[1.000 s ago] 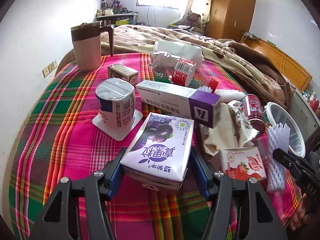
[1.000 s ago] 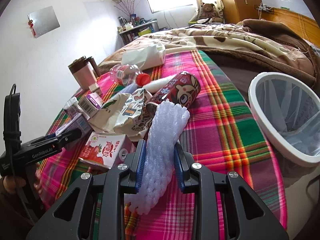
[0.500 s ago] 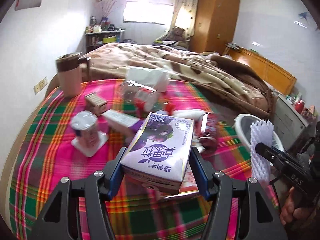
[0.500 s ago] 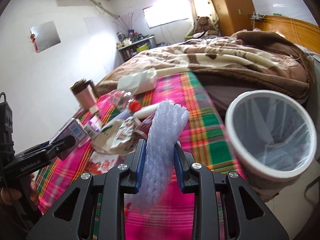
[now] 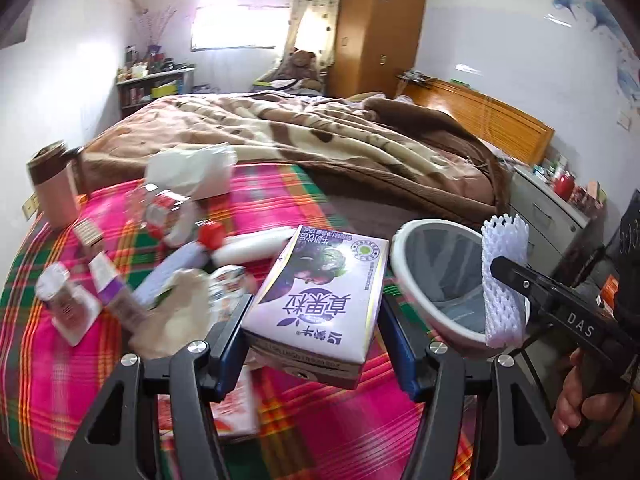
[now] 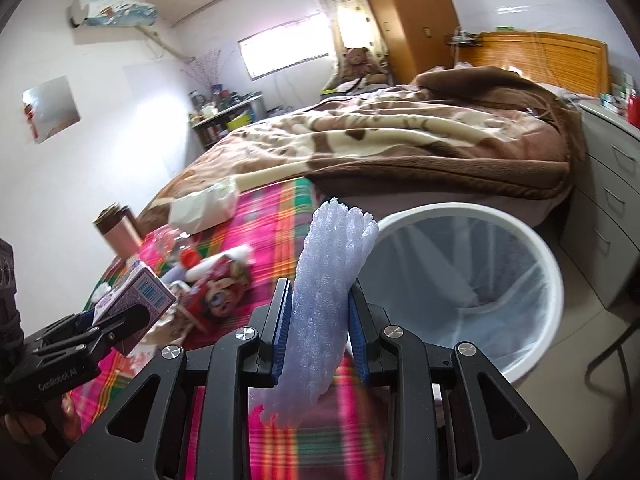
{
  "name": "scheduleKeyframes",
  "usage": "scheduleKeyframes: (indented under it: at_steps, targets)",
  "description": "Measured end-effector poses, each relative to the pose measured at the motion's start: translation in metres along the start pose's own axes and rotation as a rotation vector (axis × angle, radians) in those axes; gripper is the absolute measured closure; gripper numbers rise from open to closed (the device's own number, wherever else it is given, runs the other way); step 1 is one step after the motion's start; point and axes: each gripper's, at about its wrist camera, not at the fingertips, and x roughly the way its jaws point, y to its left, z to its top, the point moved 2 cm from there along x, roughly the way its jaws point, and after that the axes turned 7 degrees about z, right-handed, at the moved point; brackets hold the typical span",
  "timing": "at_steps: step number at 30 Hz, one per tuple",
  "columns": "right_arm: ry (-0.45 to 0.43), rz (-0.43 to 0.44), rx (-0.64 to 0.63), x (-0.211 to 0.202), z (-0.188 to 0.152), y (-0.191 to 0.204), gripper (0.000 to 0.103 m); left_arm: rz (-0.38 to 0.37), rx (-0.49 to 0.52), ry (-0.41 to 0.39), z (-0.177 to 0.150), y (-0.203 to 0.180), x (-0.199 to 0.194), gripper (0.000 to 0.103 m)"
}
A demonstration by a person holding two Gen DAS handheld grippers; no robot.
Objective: Collect trash
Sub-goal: 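Carry the sleeve and juice box over the white wastebasket and open both tools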
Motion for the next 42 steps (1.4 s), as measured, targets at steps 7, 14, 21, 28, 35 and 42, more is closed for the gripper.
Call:
scheduleKeyframes:
  at_steps: [7, 14, 21, 28, 35, 42]
  targets:
    - [0.004, -0.040, 0.034, -0.004, 0.004, -0.031, 0.075, -0.040, 0.042, 0.000, 0.010, -0.040, 0.015, 0.040]
    - [0.019, -0.081, 0.054, -0.002, 0.010, -0.059, 0.075, -0.100, 0.060, 0.017, 0.018, -0.076, 0.030, 0.039]
    - [0.064, -0.108, 0.058, 0.011, 0.008, -0.081, 0.075, -0.126, 0.095, 0.049, 0.019, -0.106, 0.051, 0.039]
    - [0.094, -0.140, 0.057, 0.017, 0.005, -0.099, 0.072, -0.137, 0.130, 0.076, 0.018, -0.130, 0.068, 0.039]
    - [0.108, -0.180, 0.053, 0.016, 0.006, -0.108, 0.070, -0.148, 0.149, 0.096, 0.018, -0.142, 0.080, 0.039]
    - [0.103, -0.192, 0.081, 0.014, 0.004, -0.114, 0.046, -0.147, 0.145, 0.097, 0.017, -0.142, 0.080, 0.023]
